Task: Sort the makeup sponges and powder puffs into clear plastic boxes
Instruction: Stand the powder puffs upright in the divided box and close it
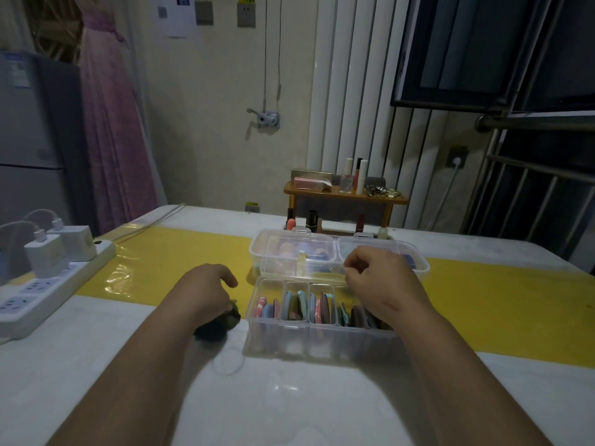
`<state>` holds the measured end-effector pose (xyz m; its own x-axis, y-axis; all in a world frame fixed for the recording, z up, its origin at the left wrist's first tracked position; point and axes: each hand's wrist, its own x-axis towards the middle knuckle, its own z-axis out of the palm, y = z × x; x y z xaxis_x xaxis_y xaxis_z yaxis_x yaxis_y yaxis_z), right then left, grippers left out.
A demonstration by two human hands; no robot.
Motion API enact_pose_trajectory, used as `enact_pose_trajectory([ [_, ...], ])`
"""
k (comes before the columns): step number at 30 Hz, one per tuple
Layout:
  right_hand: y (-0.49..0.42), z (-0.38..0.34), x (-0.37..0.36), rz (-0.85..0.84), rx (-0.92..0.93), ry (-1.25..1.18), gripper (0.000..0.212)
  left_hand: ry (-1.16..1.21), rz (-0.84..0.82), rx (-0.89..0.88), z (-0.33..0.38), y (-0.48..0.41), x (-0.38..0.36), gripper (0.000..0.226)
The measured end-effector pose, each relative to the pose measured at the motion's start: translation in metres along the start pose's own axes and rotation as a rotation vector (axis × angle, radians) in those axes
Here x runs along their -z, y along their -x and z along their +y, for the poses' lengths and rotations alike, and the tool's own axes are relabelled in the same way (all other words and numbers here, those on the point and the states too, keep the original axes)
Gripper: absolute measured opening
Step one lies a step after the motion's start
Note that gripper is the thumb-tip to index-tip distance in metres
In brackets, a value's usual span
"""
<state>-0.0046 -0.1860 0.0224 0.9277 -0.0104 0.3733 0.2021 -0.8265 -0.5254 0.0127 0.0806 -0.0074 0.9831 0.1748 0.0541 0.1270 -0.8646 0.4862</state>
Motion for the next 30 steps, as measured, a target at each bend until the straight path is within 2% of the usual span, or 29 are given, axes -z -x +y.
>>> enact_pose_trajectory([
  [7, -0.001, 0.000, -0.002, 0.029, 0.006, -0.032, 0.013, 0.231, 0.084, 0.062, 0.005, 0.000, -0.001, 0.028],
  [13, 0.000, -0.001, -0.003, 0.024, 0.017, -0.049, 0.013, 0.253, 0.287, 0.014, 0.006, -0.003, -0.001, 0.020],
  [18, -0.001, -0.002, -0.006, -0.007, 0.022, -0.120, 0.014, 0.516, 0.432, -0.034, 0.019, 0.002, -0.001, 0.022],
  [23, -0.002, -0.005, -0.009, -0.069, 0.049, -0.266, 0.017, 0.791, 0.394, -0.124, 0.036, 0.011, -0.005, 0.030],
  [30, 0.001, -0.011, -0.008, -0.233, 0.090, -0.381, 0.025, 0.876, 0.369, -0.288, 0.047, 0.018, -0.010, 0.032],
])
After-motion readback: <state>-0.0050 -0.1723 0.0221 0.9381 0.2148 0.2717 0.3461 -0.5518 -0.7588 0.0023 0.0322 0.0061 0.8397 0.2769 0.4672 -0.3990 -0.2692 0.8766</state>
